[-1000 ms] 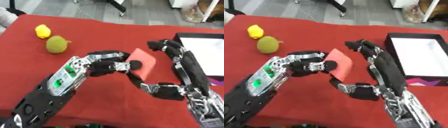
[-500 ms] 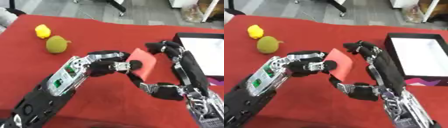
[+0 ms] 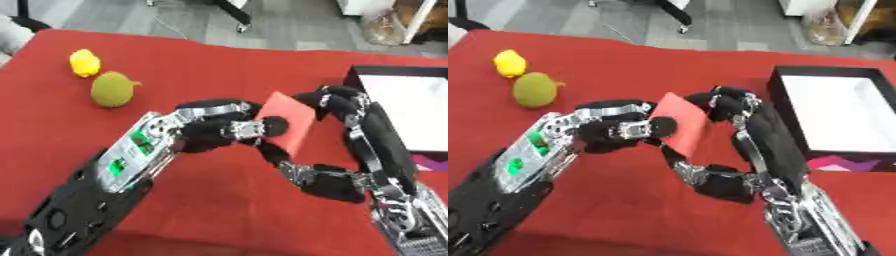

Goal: Pick up the objects with one hand, pass them to the other hand, and then place them into the box on the other side of the table.

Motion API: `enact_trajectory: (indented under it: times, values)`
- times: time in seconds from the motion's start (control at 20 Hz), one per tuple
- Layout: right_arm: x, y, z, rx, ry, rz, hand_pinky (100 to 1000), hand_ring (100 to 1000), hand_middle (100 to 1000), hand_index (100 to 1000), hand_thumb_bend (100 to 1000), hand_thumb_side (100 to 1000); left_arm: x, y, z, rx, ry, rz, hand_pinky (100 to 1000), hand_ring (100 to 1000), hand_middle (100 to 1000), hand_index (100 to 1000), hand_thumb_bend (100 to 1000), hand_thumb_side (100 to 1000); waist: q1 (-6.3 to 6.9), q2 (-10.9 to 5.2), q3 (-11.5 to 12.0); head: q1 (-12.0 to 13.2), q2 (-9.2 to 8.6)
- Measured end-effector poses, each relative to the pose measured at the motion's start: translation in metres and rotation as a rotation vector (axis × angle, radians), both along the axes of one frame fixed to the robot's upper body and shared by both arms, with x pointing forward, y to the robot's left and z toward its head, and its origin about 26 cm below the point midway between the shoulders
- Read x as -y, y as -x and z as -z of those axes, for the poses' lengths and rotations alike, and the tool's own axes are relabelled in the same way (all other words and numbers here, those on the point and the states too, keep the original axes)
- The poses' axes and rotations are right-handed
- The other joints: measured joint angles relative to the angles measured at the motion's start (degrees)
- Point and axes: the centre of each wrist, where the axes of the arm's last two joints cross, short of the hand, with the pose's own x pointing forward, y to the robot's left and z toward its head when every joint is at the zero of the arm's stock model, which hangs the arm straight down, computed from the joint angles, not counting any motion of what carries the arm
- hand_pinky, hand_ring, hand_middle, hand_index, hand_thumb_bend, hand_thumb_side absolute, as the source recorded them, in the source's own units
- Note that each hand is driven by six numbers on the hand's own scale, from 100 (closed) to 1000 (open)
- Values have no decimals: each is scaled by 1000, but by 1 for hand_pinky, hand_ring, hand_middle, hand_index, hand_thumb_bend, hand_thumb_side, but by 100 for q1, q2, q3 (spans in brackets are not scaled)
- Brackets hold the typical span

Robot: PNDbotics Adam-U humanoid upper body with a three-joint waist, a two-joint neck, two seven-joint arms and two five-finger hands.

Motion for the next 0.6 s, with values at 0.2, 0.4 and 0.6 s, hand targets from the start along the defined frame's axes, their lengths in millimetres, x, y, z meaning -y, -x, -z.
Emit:
enact_trajectory:
  times: [0.2, 0.4, 0.6]
  values:
    - [-1, 1, 1, 5, -51, 12, 417, 408, 380, 546, 100, 214, 1, 1, -1, -1, 5, 5, 732, 684, 627, 748, 300, 757, 0, 1, -2, 0, 0]
    - [-1, 0, 0, 20, -97, 36, 418, 406, 379, 537, 100, 209, 3, 2, 1, -4, 11, 22, 766, 735, 701, 820, 523, 831, 0, 3, -4, -3, 0]
    - [2, -3, -4, 34, -130, 66, 419, 406, 380, 532, 100, 218, 2, 1, 4, 4, 22, 37, 810, 801, 793, 892, 750, 894, -1, 3, -7, -27, 0]
